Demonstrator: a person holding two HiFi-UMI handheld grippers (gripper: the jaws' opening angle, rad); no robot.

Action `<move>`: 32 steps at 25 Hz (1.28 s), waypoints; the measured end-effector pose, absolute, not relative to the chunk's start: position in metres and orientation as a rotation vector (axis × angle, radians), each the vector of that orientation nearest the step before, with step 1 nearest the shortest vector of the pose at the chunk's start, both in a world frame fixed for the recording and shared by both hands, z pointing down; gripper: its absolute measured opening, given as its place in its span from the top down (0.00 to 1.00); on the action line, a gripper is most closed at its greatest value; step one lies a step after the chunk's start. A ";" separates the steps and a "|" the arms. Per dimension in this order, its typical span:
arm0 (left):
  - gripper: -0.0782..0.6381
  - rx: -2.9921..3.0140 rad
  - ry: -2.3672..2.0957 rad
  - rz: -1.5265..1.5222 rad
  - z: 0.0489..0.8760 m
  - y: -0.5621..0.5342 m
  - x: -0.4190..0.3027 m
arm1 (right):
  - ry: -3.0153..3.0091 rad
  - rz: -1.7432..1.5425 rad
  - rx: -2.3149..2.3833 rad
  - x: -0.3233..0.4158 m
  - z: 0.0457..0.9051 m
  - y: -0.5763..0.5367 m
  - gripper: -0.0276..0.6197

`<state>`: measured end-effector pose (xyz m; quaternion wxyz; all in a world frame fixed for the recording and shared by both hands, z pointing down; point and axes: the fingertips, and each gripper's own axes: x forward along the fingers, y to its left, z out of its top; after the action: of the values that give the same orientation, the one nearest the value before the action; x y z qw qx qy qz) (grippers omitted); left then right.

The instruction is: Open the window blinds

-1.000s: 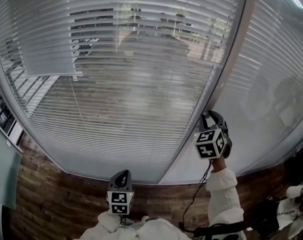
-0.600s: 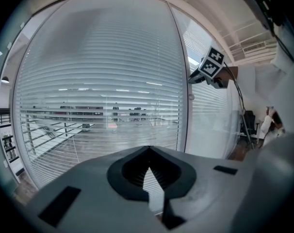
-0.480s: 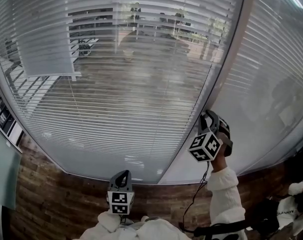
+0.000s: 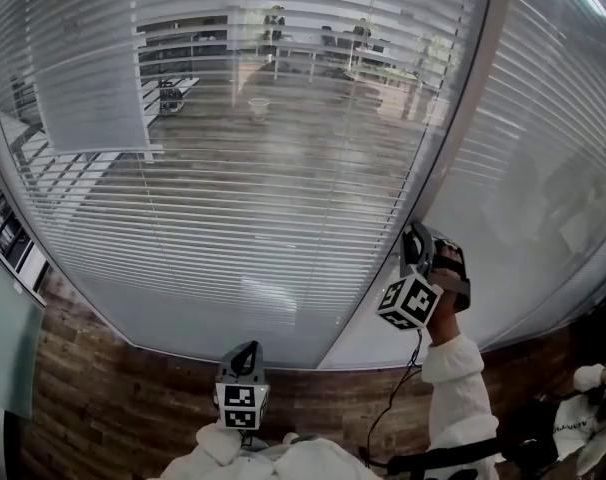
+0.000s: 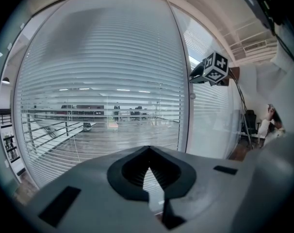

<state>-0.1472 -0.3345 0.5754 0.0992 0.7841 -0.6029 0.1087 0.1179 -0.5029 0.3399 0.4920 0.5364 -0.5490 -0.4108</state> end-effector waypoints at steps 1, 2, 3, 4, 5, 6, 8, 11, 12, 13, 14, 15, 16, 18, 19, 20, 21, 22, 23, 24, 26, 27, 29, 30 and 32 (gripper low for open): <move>0.89 2.319 -1.787 0.320 0.575 -0.335 -0.148 | -1.317 -1.015 1.287 0.118 0.340 -0.502 0.76; 0.89 2.320 -1.790 0.319 0.575 -0.335 -0.149 | -1.301 -1.034 1.273 0.117 0.340 -0.502 0.76; 0.89 2.319 -1.792 0.319 0.575 -0.335 -0.149 | -1.289 -1.051 1.258 0.117 0.340 -0.502 0.76; 0.89 2.316 -1.792 0.321 0.576 -0.335 -0.149 | -1.277 -1.065 1.244 0.117 0.341 -0.502 0.76; 0.89 2.314 -1.792 0.322 0.576 -0.335 -0.149 | -1.266 -1.078 1.229 0.117 0.342 -0.502 0.76; 0.89 2.314 -1.793 0.322 0.576 -0.335 -0.149 | -1.252 -1.092 1.214 0.117 0.342 -0.502 0.76; 0.89 2.318 -1.795 0.318 0.576 -0.336 -0.149 | -1.221 -1.124 1.184 0.117 0.343 -0.502 0.76; 0.89 2.318 -1.798 0.319 0.576 -0.336 -0.149 | -1.177 -1.169 1.139 0.117 0.343 -0.500 0.76; 0.89 2.314 -1.799 0.323 0.575 -0.336 -0.149 | -1.164 -1.182 1.125 0.117 0.343 -0.500 0.76; 0.89 2.311 -1.798 0.327 0.575 -0.335 -0.149 | -1.153 -1.195 1.111 0.117 0.343 -0.500 0.76; 0.89 2.308 -1.796 0.329 0.574 -0.335 -0.149 | -1.142 -1.207 1.098 0.117 0.343 -0.500 0.76; 0.89 2.307 -1.795 0.329 0.573 -0.335 -0.149 | -1.133 -1.219 1.087 0.117 0.344 -0.500 0.76; 0.89 2.305 -1.796 0.329 0.573 -0.335 -0.149 | -1.127 -1.228 1.077 0.117 0.344 -0.500 0.76; 0.89 2.303 -1.801 0.331 0.575 -0.335 -0.150 | -1.123 -1.240 1.072 0.117 0.344 -0.500 0.76; 0.89 2.303 -1.803 0.332 0.576 -0.336 -0.150 | -1.125 -1.244 1.078 0.117 0.344 -0.500 0.76; 0.89 2.304 -1.805 0.334 0.577 -0.336 -0.150 | -1.127 -1.248 1.090 0.117 0.344 -0.500 0.76; 0.89 2.305 -1.806 0.335 0.577 -0.336 -0.150 | -1.128 -1.254 1.105 0.116 0.343 -0.500 0.76; 0.89 2.306 -1.806 0.337 0.577 -0.336 -0.149 | -1.130 -1.261 1.120 0.116 0.343 -0.500 0.76; 0.89 2.307 -1.806 0.338 0.577 -0.336 -0.148 | -1.136 -1.268 1.135 0.116 0.342 -0.500 0.76; 0.89 2.309 -1.807 0.338 0.577 -0.335 -0.147 | -1.152 -1.269 1.153 0.116 0.341 -0.500 0.76; 0.89 2.313 -1.812 0.329 0.574 -0.334 -0.147 | -1.215 -1.237 1.209 0.118 0.341 -0.497 0.76; 0.89 2.313 -1.815 0.320 0.570 -0.332 -0.147 | -1.262 -1.199 1.253 0.119 0.340 -0.493 0.75; 0.89 2.314 -1.831 0.280 0.558 -0.330 -0.149 | -1.414 -1.096 1.397 0.120 0.333 -0.478 0.74; 0.89 2.312 -1.845 0.250 0.550 -0.330 -0.152 | -1.530 -1.034 1.497 0.117 0.326 -0.468 0.74; 0.89 2.304 -1.877 0.172 0.532 -0.329 -0.157 | -1.845 -0.860 1.706 0.105 0.314 -0.445 0.74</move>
<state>-0.1566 -0.3293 0.5322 0.0823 0.7715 -0.6283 0.0577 0.1053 -0.4451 0.3143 0.2404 0.6235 -0.6743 -0.3144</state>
